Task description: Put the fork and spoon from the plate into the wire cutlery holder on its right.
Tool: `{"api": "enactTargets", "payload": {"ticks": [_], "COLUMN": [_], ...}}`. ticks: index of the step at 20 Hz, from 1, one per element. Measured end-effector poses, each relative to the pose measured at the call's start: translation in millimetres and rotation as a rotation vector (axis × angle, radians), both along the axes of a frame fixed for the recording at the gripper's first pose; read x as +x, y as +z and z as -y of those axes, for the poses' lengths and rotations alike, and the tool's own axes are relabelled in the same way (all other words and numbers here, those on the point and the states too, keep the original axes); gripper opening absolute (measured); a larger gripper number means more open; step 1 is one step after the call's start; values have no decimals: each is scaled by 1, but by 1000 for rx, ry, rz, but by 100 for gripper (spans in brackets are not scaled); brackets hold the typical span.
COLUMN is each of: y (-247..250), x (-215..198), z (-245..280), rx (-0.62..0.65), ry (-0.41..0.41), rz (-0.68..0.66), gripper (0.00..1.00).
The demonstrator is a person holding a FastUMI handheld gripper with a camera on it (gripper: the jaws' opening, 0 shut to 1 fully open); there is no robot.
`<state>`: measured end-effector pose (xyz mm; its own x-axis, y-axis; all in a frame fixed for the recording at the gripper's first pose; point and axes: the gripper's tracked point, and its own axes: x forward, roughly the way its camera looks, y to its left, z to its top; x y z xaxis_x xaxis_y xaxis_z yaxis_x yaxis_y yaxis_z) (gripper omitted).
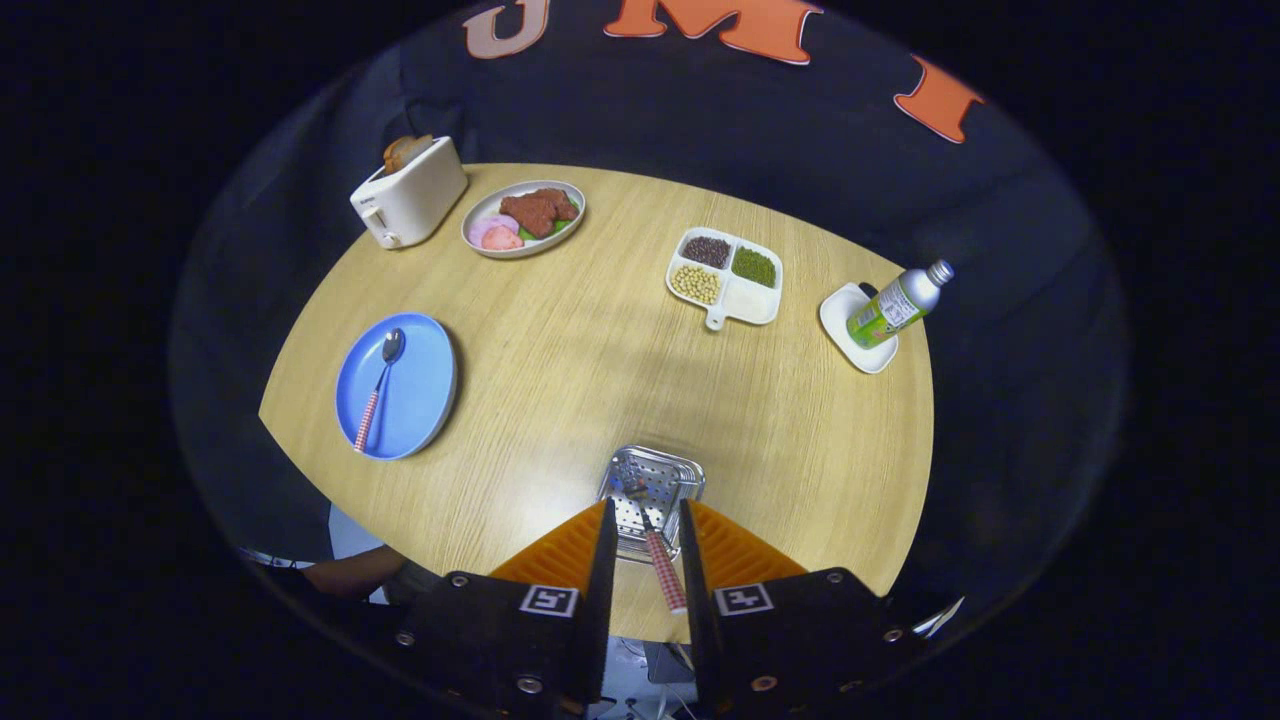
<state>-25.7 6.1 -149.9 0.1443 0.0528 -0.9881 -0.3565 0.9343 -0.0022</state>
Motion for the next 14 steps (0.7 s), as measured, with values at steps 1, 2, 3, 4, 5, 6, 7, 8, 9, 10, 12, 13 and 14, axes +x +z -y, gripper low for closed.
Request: {"api": "enactTargets", "payload": {"ticks": [1, 2, 3, 4, 5, 6, 7, 8, 9, 10, 12, 13, 14], "y": [5, 10, 13, 16, 16, 16, 15, 13, 9, 4, -8, -14, -18], "x": [-4, -7, -11, -19, -24, -29, -33, -39, -43, -48, -60, -64, -71], "z": [-11, -22, -36, -48, -64, -78, -90, -105, -120, -134, -162, -178, -192], "rx": [19, 37, 48, 66, 76, 87, 94, 106, 121, 138, 164, 184, 203], "ry": [12, 21, 31, 47, 61, 84, 101, 113, 120, 130, 154, 165, 176], "rz": [19, 38, 47, 54, 57, 60, 60, 56, 48, 35, -7, -32, -49], "gripper": [45, 50, 55, 60, 66, 70, 74, 74, 74, 75, 75, 75, 75]}}
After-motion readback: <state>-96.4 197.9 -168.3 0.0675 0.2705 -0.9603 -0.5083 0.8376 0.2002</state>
